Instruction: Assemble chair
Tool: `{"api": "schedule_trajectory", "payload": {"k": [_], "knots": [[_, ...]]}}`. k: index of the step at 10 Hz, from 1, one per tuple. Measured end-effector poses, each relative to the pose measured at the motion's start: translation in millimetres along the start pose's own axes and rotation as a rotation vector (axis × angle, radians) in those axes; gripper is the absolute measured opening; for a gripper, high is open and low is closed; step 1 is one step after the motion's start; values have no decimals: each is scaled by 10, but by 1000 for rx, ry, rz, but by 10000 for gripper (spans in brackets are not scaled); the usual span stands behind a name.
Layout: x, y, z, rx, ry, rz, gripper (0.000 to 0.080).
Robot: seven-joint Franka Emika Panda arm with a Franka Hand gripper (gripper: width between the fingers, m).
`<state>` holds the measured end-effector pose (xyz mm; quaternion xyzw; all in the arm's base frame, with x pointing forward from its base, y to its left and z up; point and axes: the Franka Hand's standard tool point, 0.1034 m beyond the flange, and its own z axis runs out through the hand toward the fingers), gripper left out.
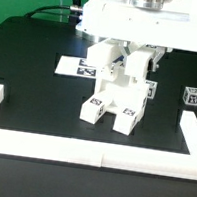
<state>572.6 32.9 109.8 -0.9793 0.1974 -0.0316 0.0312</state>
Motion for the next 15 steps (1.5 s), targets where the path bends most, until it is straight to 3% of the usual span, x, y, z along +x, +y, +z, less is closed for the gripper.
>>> {"api": "schedule_trajectory", "payload": {"k": [10,15], "knots": [[-84,133,365,-43,-33,-1,289],[-41,129,367,-40,-13,-1,289]]}}
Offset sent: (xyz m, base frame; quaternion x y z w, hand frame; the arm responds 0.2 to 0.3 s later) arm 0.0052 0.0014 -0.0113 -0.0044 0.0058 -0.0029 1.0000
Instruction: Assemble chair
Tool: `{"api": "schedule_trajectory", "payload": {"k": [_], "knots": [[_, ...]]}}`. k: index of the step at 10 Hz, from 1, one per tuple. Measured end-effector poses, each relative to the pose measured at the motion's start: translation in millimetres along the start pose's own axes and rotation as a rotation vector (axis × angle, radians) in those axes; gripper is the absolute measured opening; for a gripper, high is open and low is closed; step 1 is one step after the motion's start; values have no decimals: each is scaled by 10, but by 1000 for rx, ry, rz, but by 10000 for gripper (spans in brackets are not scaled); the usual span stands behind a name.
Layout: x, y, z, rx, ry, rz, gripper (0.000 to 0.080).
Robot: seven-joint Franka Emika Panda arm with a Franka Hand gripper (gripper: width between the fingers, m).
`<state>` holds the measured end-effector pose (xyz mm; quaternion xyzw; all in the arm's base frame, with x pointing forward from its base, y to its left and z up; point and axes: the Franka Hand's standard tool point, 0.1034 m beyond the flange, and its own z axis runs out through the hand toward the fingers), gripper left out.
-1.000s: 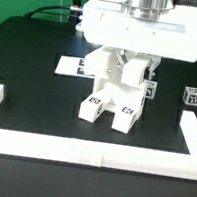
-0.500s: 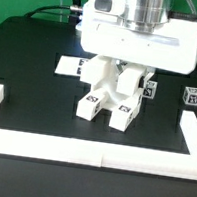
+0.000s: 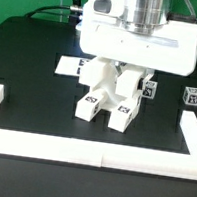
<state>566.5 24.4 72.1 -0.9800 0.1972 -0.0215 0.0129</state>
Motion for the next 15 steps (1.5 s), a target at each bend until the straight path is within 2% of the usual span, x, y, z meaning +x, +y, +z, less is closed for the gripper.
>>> {"api": "schedule_trajectory", "payload": {"k": [3,4,5,6,7,11,15], "knots": [[1,1,1,0,0,0,289],[-1,3,5,-1,-1,0,404],[-2,3,7,-1,-1,0,559],[-3,4,9,-1,-1,0,559],[-4,5,13,-2,-2,0,633],[-6,11,10,-2,-5,1,649],[30,-64,-309,24,-14,-2,649]]}}
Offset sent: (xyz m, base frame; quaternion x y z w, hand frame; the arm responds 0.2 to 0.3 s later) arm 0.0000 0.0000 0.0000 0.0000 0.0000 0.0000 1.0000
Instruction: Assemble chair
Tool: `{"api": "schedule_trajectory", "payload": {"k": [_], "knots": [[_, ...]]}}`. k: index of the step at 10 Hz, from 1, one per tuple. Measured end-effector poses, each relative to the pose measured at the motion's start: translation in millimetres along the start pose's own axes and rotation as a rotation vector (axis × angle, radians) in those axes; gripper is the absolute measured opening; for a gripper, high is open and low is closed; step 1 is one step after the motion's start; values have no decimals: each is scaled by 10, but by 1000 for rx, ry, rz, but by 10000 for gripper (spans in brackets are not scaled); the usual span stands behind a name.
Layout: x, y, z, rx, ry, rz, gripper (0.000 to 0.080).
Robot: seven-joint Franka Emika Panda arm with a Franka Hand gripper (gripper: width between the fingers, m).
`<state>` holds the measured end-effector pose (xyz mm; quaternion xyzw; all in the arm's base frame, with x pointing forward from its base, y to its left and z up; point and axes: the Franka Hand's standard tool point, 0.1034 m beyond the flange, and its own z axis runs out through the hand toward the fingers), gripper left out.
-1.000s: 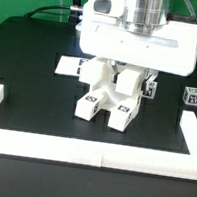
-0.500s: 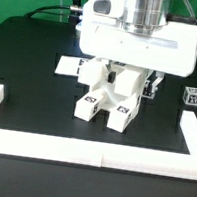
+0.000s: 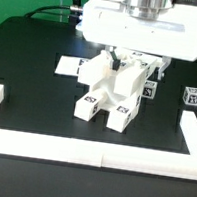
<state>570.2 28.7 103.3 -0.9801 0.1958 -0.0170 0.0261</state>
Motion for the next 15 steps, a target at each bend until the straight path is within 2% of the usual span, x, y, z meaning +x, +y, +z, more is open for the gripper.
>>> {"api": "schedule_trajectory", "payload": {"k": [2,5,6,10,11,12,13,15], "knots": [[-28,-51,-142,17,2,22,649],[-191,-135,-337,43,10,64,649],[-252,-199,-354,48,11,78,649],[-260,-189,-328,44,7,78,649],[-424,-298,-348,47,-5,161,649],[-618,-425,-368,54,-15,135,649],[-687,-513,-378,59,-14,81,649],[-832,-703,-360,64,-21,139,649]]}}
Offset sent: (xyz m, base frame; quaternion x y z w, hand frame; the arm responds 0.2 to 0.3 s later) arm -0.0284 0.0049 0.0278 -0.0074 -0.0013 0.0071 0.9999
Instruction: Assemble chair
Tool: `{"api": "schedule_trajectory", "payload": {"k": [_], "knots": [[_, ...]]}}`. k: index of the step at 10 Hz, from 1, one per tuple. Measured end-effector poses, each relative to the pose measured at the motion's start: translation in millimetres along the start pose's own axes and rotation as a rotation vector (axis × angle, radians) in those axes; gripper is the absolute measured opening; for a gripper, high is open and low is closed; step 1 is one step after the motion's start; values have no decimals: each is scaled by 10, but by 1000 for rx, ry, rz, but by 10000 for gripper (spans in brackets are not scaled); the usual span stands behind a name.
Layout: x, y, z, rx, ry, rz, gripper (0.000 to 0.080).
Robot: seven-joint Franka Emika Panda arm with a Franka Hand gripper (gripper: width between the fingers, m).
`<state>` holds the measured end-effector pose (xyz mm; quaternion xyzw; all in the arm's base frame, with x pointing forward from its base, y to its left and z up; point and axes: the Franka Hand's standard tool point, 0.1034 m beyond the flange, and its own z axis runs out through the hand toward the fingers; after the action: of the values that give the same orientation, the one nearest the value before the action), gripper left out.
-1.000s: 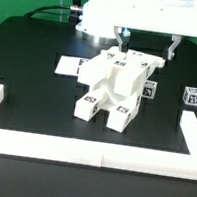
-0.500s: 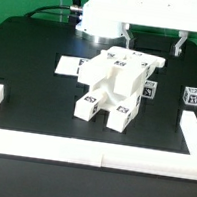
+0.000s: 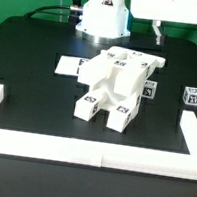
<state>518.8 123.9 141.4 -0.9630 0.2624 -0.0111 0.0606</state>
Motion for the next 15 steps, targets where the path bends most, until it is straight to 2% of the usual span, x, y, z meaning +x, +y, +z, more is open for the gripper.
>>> {"api": "schedule_trajectory", "payload": {"k": [4,5,6,8,9,13,15], "knots": [[7,10,9,-5,3,-32,649],[-43,-97,8,-17,33,-118,649],[-111,-205,23,-5,58,-208,649],[-191,-222,122,0,40,-367,649],[-234,-263,124,2,39,-369,649],[-217,-231,165,0,48,-366,649],[-369,-323,276,-5,53,-365,649]]}}
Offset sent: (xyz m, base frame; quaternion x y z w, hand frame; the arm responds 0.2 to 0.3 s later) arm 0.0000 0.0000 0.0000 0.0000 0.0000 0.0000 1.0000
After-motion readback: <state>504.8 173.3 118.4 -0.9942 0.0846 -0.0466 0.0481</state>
